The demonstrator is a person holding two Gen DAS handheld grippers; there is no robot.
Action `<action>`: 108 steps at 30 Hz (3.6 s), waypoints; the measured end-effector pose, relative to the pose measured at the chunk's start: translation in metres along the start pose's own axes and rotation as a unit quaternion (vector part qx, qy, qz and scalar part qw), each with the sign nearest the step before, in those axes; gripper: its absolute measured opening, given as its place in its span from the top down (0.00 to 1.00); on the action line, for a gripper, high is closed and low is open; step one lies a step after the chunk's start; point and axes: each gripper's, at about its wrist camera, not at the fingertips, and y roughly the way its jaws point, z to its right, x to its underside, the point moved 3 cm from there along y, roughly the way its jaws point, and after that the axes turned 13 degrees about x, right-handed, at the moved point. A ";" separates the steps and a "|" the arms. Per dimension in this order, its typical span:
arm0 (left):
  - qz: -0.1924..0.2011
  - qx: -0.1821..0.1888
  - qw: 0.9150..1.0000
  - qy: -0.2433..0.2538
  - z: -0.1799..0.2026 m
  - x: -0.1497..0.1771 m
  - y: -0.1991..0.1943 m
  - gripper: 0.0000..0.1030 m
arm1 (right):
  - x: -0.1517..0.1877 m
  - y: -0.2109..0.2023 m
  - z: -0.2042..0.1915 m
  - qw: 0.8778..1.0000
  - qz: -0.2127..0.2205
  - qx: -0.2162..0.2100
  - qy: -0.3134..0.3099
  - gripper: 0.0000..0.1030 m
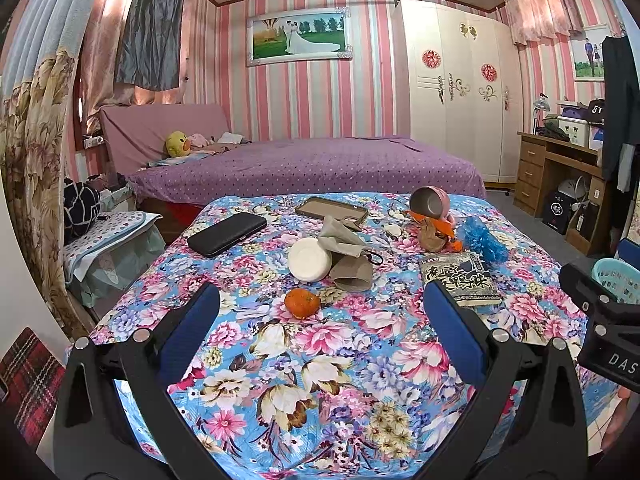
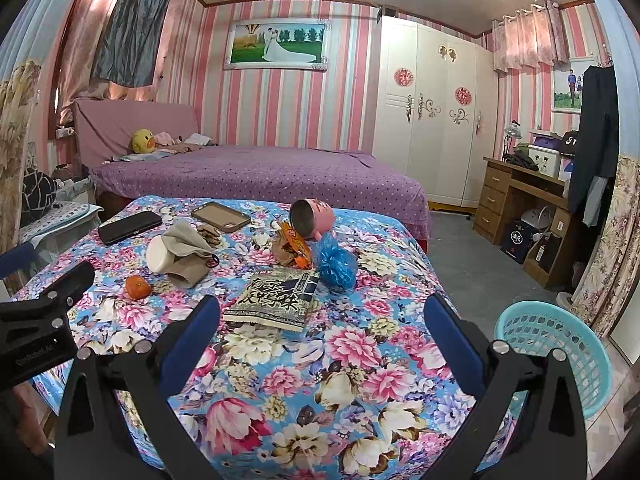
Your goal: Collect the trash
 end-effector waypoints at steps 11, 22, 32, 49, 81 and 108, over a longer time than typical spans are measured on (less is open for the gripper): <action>0.001 0.000 1.000 0.000 0.000 0.000 -0.001 0.05 | 0.001 0.000 0.001 1.000 0.001 0.001 -0.001 0.04; 0.000 0.000 1.000 0.001 0.001 0.000 0.000 0.05 | 0.001 0.000 0.001 1.000 0.002 0.002 0.000 0.04; 0.000 0.000 1.000 0.002 0.001 -0.001 0.000 0.05 | 0.001 0.002 0.004 1.000 0.004 0.003 0.000 0.04; 0.001 -0.002 1.000 0.000 0.000 -0.002 -0.001 0.05 | 0.000 0.000 0.005 1.000 0.004 0.004 0.000 0.04; -0.067 0.016 0.997 -0.030 -0.063 -0.038 0.099 0.05 | -0.043 0.107 0.011 0.998 -0.053 0.019 -0.004 0.04; -0.159 0.039 0.986 -0.035 -0.074 0.009 0.152 0.81 | 0.021 0.168 -0.044 0.983 -0.178 -0.028 -0.019 0.04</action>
